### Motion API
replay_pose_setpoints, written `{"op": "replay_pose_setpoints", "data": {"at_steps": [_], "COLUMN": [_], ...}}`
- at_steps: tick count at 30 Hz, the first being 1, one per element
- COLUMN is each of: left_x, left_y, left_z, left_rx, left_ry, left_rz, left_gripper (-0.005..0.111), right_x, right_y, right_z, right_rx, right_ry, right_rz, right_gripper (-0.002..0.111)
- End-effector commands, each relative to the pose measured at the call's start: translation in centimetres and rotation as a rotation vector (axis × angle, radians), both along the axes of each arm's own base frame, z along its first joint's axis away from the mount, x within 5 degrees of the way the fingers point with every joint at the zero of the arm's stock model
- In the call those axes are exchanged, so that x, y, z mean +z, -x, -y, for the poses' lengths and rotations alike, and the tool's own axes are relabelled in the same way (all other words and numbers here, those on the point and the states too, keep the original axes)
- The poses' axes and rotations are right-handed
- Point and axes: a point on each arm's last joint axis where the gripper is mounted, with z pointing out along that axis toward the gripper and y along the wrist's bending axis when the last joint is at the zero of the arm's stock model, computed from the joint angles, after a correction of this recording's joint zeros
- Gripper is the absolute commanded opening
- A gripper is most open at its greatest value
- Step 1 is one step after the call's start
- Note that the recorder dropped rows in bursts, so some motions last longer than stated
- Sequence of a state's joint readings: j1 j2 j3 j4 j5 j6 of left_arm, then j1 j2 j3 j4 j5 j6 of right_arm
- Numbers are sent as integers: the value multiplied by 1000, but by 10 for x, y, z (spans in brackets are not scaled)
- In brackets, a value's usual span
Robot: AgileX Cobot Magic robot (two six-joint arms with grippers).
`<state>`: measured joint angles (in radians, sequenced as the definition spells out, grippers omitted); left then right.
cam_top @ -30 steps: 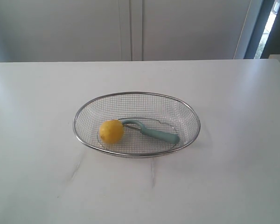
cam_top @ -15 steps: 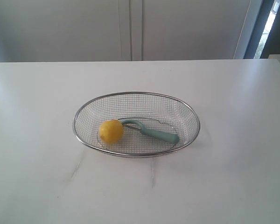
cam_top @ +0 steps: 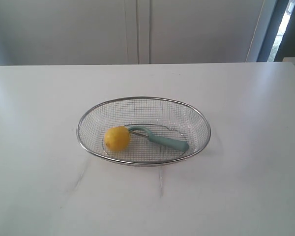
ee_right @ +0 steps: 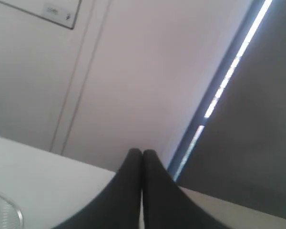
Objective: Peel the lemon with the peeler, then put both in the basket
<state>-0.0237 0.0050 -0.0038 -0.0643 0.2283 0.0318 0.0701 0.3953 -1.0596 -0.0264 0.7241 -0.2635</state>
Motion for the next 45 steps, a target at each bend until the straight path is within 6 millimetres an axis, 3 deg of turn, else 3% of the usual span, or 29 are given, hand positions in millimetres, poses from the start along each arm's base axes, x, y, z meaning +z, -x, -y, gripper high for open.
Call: {"op": "replay_pose_setpoints", "data": {"at_steps": [1,6,14,19,27,37,40,45], "left_x": [-1,-1,-1,-1,-1,-1,-1,-1], "left_y": [0,0,0,0,0,0,0,0], "left_z": [0,0,0,0,0,0,0,0], "left_rx": [3,3,3,3,3,3,3,3], "left_ry": [11,11,11,11,11,11,11,11], "left_rz": [-3,-3,-3,-3,-3,-3,-3,-3], "left_gripper": [0,0,0,0,0,0,0,0], "right_x": [0,-1,-1,-15,-82,-169,-183,-230], "right_y": [35,50,53,34,0,-12,-14,-29], "right_z": [0,-2,-2,-1,2,-4,-6,-4], "right_rx": [-119,-142,-142,-137,-137,-71,-56,-70], "right_ry": [-6,-4,-4,-6,-5,-113,-147,-158], "right_rz": [118,163,172,128,-30,-185,-172,-260], "right_gripper": [0,0,0,0,0,0,0,0]}}
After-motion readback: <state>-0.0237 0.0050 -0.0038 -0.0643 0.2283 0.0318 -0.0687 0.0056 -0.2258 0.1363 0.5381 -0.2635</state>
